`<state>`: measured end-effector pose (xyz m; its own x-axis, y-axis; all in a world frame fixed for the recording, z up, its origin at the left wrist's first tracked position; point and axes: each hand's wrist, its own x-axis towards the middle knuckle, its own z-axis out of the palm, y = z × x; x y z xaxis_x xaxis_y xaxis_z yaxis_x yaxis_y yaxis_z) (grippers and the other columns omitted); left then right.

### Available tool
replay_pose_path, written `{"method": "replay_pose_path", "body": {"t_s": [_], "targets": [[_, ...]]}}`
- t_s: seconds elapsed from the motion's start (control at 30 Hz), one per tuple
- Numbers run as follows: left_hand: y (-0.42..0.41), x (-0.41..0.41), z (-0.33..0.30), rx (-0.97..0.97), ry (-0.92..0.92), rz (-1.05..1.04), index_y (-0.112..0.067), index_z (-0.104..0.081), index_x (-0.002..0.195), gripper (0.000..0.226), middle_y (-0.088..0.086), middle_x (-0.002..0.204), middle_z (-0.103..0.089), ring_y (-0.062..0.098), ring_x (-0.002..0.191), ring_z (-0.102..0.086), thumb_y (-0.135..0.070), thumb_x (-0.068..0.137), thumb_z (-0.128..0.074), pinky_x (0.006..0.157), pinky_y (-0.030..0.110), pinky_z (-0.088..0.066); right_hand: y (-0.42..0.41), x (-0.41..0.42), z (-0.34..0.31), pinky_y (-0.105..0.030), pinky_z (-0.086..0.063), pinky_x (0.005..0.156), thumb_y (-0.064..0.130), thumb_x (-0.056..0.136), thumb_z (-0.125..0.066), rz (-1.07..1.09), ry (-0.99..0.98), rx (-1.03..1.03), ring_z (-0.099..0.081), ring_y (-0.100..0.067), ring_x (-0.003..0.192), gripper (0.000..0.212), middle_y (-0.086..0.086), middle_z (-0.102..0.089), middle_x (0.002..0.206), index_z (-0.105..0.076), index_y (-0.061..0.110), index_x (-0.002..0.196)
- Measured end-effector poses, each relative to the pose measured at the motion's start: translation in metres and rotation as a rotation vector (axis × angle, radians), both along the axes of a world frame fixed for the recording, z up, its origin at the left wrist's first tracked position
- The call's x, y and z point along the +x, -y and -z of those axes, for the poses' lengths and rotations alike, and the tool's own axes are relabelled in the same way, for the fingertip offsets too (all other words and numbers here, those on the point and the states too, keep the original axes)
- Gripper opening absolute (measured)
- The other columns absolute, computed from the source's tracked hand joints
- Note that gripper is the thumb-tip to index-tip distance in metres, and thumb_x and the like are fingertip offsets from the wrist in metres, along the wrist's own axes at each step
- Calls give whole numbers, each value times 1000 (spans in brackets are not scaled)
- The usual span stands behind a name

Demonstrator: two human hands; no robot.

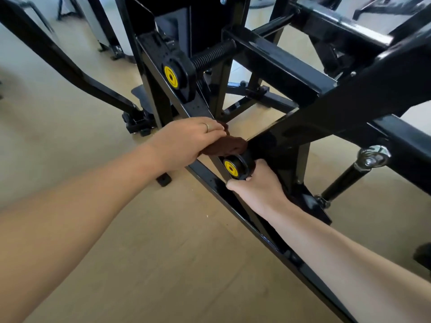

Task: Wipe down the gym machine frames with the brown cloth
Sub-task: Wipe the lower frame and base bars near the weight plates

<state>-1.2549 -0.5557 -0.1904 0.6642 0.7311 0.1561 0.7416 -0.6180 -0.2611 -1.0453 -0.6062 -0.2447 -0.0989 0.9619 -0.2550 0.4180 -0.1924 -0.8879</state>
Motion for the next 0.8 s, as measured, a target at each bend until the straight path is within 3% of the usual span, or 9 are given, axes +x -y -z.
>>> {"method": "replay_pose_path", "body": {"t_s": [0.07,0.13,0.23,0.3,0.4,0.5,0.67,0.8], "targets": [[-2,-10,-10,68,-45,-23,-7,-58,140,58,12,141,-60,30,133,-53,6,84,-68,111,41,-44,4,2,-8,-27,-45,58,20,80,-75,5,19,4,-59,-17,79,40,-7,-60,102,-49,14,110],[-4,-18,-19,164,-97,-46,-3,-60,137,57,17,139,-61,34,131,-55,9,83,-68,111,44,-46,7,0,-17,-27,-45,73,21,82,-75,-15,105,92,-55,-19,92,46,-4,-53,113,-47,11,117],[-2,-13,-17,291,-171,-115,0,-59,138,56,20,138,-61,36,130,-57,5,83,-71,113,45,-42,8,-11,-36,-26,-44,82,23,83,-77,-71,382,547,-45,-14,102,53,-2,-45,122,-45,13,124],[4,0,5,309,-142,-208,-2,-56,141,64,17,144,-58,34,135,-52,-1,81,-75,118,43,-34,0,-20,-41,-27,-49,85,21,80,-79,-129,451,776,-47,-17,110,62,-5,-49,126,-47,10,131],[20,14,35,222,-102,-253,-7,-51,147,74,12,154,-48,32,146,-39,0,77,-75,121,42,-21,-11,-22,-26,-30,-49,103,27,78,-83,-261,595,689,-48,-21,127,86,-6,-47,138,-35,8,147],[24,11,30,184,-165,-216,-7,-45,151,74,12,157,-43,31,149,-34,1,82,-71,124,43,-22,-9,-14,-10,-34,-38,119,31,79,-84,-396,754,602,-29,-23,149,113,-10,-26,161,-10,7,160],[-7,-2,-19,321,-394,-109,-1,-47,148,53,17,151,-50,34,141,-46,2,95,-44,120,44,-35,-11,-15,-17,-31,-35,116,28,79,-81,-430,781,579,-29,-23,148,111,-9,-27,161,-10,6,161],[-14,-3,-23,332,-448,-101,1,-35,154,54,19,158,-40,34,147,-37,0,100,-41,123,43,-28,-10,-17,-27,-31,-35,117,29,78,-82,-466,866,541,-31,-23,145,109,-7,-29,156,-14,7,159]]}}
